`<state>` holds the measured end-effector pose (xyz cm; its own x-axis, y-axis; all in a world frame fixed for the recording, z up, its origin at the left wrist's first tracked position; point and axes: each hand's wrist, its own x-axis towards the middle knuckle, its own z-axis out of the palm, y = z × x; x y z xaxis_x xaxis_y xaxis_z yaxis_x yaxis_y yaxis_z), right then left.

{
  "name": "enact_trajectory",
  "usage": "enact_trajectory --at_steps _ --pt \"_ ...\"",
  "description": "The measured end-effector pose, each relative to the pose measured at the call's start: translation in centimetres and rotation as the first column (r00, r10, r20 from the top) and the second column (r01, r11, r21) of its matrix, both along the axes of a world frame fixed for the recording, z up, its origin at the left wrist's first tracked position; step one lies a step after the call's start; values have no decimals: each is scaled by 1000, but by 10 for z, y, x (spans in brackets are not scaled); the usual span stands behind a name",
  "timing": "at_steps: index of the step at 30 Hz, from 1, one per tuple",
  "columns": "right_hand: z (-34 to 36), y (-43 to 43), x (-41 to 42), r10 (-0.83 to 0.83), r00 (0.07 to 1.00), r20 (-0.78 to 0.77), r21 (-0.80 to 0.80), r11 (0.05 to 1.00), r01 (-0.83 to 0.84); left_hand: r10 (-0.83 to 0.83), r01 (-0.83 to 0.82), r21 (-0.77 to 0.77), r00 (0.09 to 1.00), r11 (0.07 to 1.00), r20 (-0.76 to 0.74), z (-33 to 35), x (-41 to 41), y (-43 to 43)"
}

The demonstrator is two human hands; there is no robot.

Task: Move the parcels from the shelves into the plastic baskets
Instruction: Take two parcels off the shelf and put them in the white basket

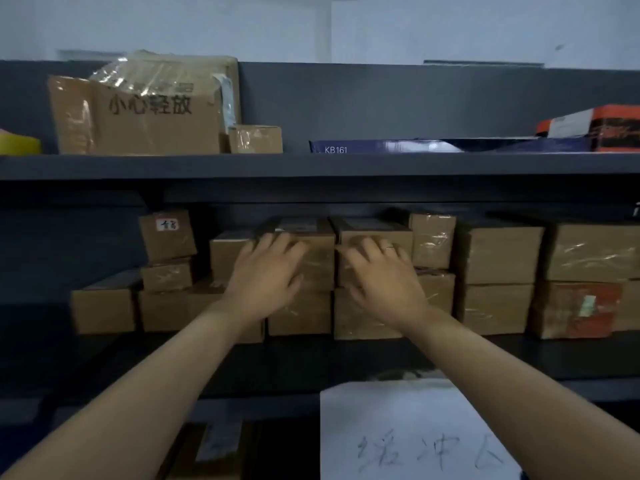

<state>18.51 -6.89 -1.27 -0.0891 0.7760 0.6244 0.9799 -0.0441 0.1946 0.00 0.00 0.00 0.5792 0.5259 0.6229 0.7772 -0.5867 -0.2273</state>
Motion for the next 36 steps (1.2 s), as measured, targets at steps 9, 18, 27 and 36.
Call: enact_trajectory --at_steps 9,18,27,36 --pt "3 73 50 -91 994 63 51 995 88 89 -90 -24 996 996 -29 -5 48 69" --pt "4 85 70 3 999 40 316 949 -15 70 -77 86 995 993 76 -2 66 69" --pt "-7 54 74 347 887 -305 565 816 -125 -53 -21 244 954 970 294 -18 54 34" --pt "12 58 59 272 128 -954 278 960 37 347 -297 -183 852 937 392 -2 64 24"
